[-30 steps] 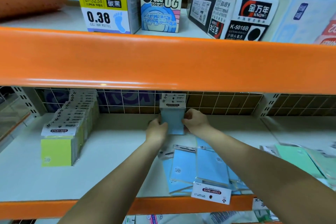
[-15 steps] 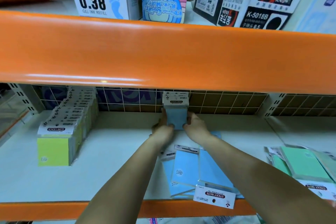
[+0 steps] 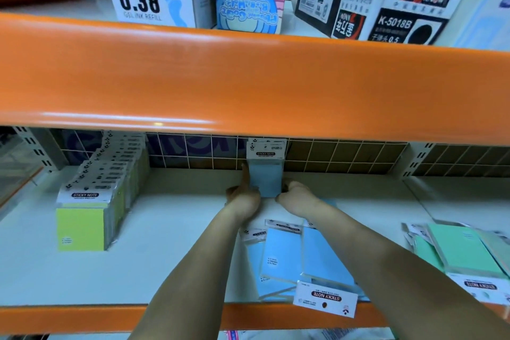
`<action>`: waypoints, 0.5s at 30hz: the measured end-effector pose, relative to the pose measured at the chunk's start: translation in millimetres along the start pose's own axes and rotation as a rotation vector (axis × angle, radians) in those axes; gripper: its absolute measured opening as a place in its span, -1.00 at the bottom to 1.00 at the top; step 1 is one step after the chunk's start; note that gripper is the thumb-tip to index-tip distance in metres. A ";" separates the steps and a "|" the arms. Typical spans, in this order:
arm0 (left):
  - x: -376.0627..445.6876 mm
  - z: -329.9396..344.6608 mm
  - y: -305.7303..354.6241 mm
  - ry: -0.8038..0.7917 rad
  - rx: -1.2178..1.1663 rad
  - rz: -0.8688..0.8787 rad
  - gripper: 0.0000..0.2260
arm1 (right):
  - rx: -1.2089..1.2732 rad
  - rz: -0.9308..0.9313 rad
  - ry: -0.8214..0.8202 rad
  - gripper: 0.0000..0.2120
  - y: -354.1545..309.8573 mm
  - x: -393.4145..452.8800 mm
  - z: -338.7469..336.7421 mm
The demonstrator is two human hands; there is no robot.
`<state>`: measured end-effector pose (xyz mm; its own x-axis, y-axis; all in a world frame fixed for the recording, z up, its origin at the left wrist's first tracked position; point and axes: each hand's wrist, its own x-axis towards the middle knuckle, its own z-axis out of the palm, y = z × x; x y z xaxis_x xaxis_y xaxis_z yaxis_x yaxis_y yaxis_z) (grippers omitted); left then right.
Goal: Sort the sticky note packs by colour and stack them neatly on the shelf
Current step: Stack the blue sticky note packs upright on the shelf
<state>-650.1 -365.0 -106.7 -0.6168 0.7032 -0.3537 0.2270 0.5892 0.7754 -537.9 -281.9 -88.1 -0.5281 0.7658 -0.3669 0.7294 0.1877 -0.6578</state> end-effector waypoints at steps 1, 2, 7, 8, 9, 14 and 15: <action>0.2 -0.4 -0.3 -0.005 0.001 0.011 -0.34 | 0.005 0.007 0.000 -0.68 1.6 1.2 0.0; 1.0 -0.8 -0.1 -0.014 -0.011 0.012 -0.33 | 0.012 0.015 0.004 -0.68 3.0 2.3 -0.3; 1.6 -2.7 -1.5 -0.015 -0.008 0.015 -0.32 | 0.033 0.051 0.012 -0.69 5.5 7.1 -3.2; 1.5 -3.1 -1.2 -0.015 -0.011 0.011 -0.32 | 0.029 0.051 0.012 -0.69 5.3 6.8 -3.4; -0.9 -3.8 0.3 -0.010 -0.018 0.008 -0.32 | 0.028 0.051 0.015 -0.70 4.9 5.9 -3.4; -8.5 -6.0 1.4 -0.006 -0.072 0.007 -0.26 | 0.035 0.067 0.023 -0.68 4.5 8.2 -4.9; -10.3 -6.2 1.7 -0.012 -0.093 0.002 -0.25 | 0.023 0.064 0.015 -0.68 5.4 7.5 -6.2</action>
<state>-648.0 -373.7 -98.5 -0.6070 0.7093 -0.3584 0.1565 0.5488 0.8212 -535.2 -271.4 -90.3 -0.4738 0.7851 -0.3989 0.7510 0.1237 -0.6486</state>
